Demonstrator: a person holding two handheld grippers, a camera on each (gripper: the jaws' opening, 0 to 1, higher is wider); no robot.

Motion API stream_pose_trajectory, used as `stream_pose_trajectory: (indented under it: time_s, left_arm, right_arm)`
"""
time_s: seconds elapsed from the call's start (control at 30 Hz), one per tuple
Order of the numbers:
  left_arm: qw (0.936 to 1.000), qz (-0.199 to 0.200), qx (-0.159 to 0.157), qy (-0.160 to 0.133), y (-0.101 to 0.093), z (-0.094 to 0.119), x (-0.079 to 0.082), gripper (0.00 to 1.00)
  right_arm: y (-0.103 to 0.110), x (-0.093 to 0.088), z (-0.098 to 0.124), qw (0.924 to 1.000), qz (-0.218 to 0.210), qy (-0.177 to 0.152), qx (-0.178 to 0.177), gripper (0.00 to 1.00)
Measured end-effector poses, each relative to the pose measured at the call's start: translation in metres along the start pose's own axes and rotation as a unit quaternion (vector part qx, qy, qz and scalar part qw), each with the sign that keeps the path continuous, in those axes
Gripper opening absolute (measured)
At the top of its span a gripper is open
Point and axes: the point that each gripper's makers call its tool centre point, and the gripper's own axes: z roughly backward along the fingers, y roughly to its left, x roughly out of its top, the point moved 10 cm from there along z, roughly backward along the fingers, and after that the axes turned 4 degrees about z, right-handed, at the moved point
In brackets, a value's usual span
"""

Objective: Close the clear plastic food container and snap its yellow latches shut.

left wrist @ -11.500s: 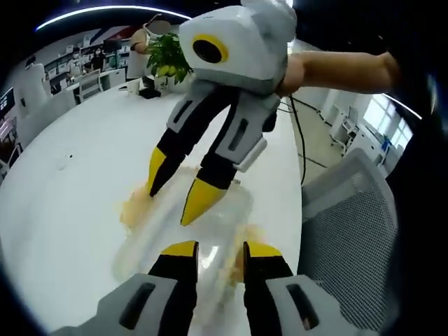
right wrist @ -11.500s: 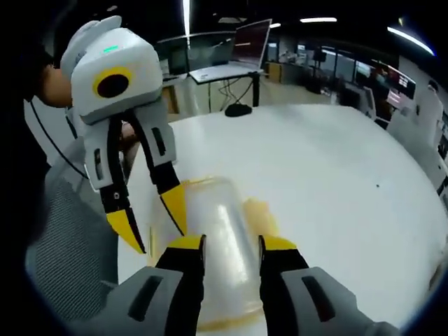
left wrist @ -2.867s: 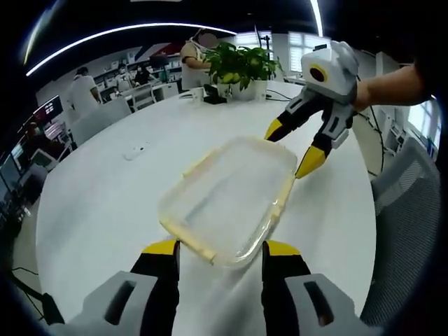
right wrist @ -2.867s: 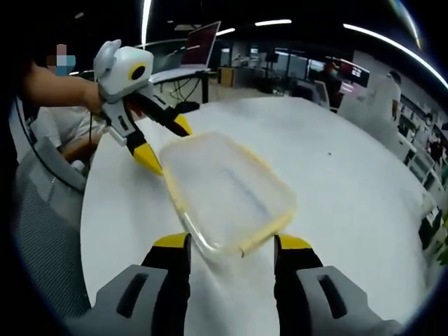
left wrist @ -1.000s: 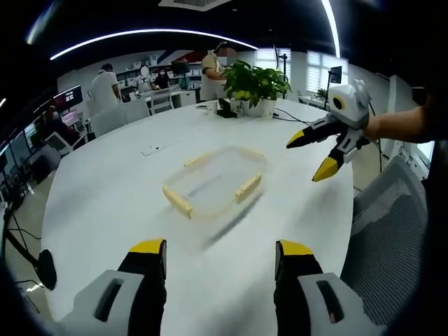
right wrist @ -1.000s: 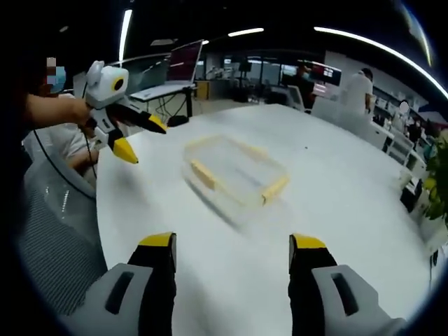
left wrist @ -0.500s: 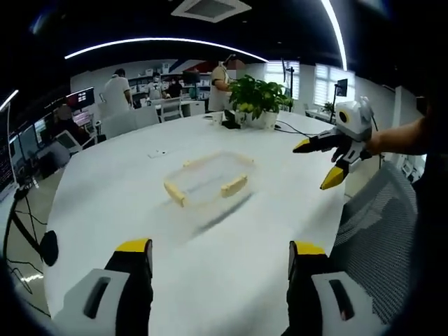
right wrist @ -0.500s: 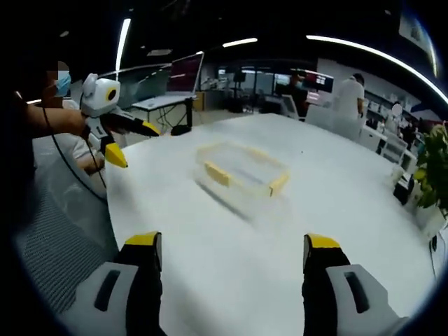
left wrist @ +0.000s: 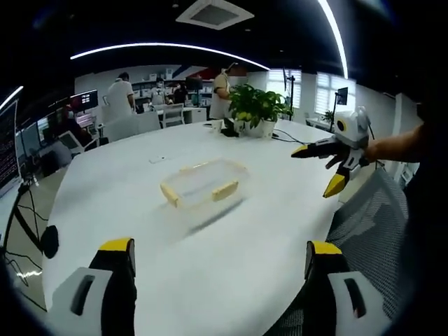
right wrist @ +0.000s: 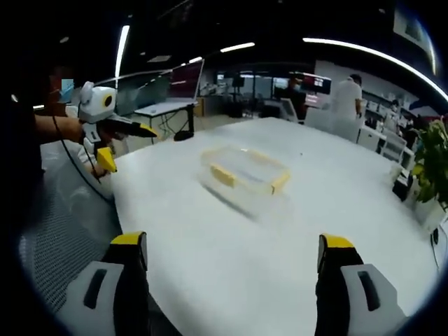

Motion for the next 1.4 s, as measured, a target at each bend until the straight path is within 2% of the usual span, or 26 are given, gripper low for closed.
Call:
stream_pose_trajectory:
  time_s: [0.5,1.4]
  left_arm:
    - [0.9998,-0.02,0.002,0.006,-0.0012,-0.0014,-0.0017,0.99]
    - [0.9996,-0.026,0.01,0.002,0.0029,0.001,-0.0014,0.99]
  right_arm:
    - [0.0005,-0.0068,0.0039,0.9999,0.006,0.014,0.003,0.99]
    - [0.0005,-0.0044,0.0026,0.9999,0.003,0.01,0.003,0.98]
